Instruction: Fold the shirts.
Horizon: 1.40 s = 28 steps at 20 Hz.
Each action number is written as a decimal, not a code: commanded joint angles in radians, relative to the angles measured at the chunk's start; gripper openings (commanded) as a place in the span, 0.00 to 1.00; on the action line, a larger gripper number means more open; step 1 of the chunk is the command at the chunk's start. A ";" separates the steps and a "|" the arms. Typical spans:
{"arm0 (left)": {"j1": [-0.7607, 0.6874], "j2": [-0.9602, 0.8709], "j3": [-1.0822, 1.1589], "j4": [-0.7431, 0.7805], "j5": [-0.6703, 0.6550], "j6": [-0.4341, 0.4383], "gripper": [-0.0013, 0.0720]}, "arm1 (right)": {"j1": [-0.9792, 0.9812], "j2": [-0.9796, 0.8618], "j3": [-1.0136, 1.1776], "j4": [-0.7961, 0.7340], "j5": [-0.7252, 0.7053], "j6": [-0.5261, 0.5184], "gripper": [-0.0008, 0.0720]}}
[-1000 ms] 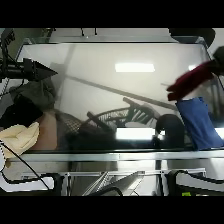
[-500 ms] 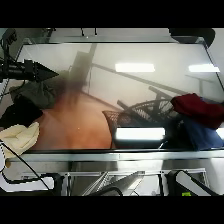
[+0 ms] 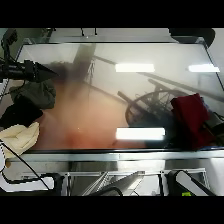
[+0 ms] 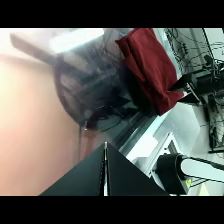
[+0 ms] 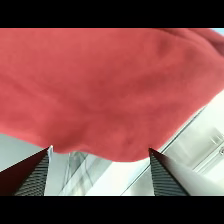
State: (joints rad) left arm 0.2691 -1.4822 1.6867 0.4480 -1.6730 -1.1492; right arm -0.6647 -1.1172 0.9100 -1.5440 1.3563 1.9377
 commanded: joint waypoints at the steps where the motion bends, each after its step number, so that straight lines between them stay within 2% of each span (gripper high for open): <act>1: 0.000 0.000 0.000 0.001 -0.001 0.000 0.05 | 0.000 -0.002 0.114 0.007 0.068 -0.026 0.93; 4: 0.018 0.000 0.014 -0.034 -0.031 -0.001 0.05 | 0.000 0.008 0.323 0.125 0.171 -0.047 0.92; 5: 0.028 0.001 0.035 -0.042 -0.047 -0.001 0.05 | 0.007 0.023 0.370 0.215 0.170 -0.076 0.84; 6: 0.039 0.001 0.064 -0.045 -0.068 -0.016 0.05 | 0.022 0.042 0.391 0.297 0.162 -0.107 0.60; 7: 0.047 0.012 0.077 -0.043 -0.078 -0.031 0.05 | 0.050 0.068 0.391 0.369 0.143 -0.149 0.30; 8: 0.050 0.044 0.061 -0.026 -0.068 -0.031 0.05 | 0.089 0.087 0.390 0.391 0.138 -0.175 0.15; 10: 0.049 0.151 -0.043 0.055 -0.020 -0.018 0.05 | 0.185 0.120 0.385 0.386 0.138 -0.229 0.15; 12: 0.027 0.299 -0.238 0.127 0.054 0.002 0.05 | 0.275 0.146 0.359 0.386 0.142 -0.241 0.03; 16: -0.015 0.582 -0.670 0.156 0.097 0.015 0.05 | 0.497 0.259 0.159 0.389 0.106 -0.278 0.03; 20: -0.059 0.789 -0.974 0.162 0.114 0.014 0.05 | 0.710 0.407 -0.110 0.390 0.010 -0.274 0.03; 24: -0.080 0.906 -1.118 0.163 0.161 0.014 0.05 | 0.763 0.432 -0.206 0.405 -0.043 -0.267 0.03; 28: -0.038 0.949 -1.139 0.159 0.171 0.013 0.05 | 0.763 0.431 -0.206 0.423 -0.040 -0.266 0.03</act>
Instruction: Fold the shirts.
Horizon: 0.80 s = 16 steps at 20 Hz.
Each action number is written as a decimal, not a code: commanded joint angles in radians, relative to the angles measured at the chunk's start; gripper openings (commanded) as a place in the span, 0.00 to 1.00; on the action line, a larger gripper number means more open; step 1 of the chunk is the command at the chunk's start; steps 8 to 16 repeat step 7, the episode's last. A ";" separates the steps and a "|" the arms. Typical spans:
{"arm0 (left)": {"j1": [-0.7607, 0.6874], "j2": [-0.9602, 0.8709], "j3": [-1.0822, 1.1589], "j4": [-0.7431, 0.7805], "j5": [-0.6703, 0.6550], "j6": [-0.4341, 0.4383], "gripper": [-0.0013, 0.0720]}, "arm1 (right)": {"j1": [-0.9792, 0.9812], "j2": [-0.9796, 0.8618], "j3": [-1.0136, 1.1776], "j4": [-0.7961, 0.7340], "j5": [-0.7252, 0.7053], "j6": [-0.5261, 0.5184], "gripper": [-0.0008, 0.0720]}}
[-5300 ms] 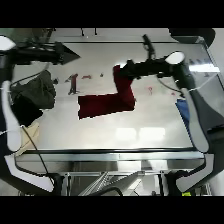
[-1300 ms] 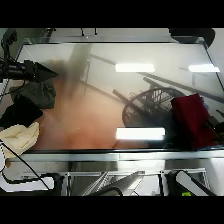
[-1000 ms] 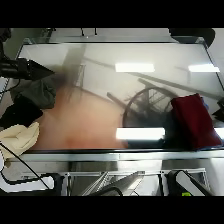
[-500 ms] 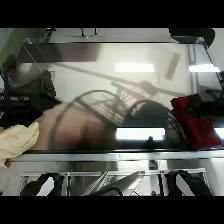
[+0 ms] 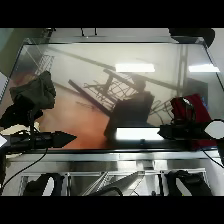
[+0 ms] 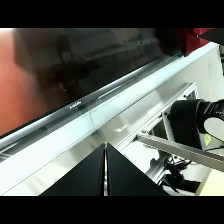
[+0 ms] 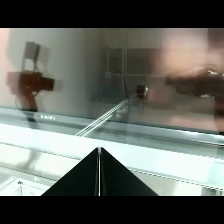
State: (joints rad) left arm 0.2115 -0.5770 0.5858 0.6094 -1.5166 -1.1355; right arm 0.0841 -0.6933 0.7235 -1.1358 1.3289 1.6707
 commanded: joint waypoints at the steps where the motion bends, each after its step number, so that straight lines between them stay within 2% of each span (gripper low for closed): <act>1: 0.034 0.050 -0.038 -0.002 0.012 0.000 0.05 | 0.014 0.007 -0.019 0.015 -0.013 0.001 0.03; 6: 0.079 0.050 -0.038 -0.002 -0.011 -0.001 0.05 | 0.014 0.007 -0.019 0.014 -0.013 0.001 0.03; 16: 0.080 0.050 -0.038 -0.002 -0.016 -0.001 0.05 | 0.014 0.007 -0.019 0.014 -0.013 0.001 0.03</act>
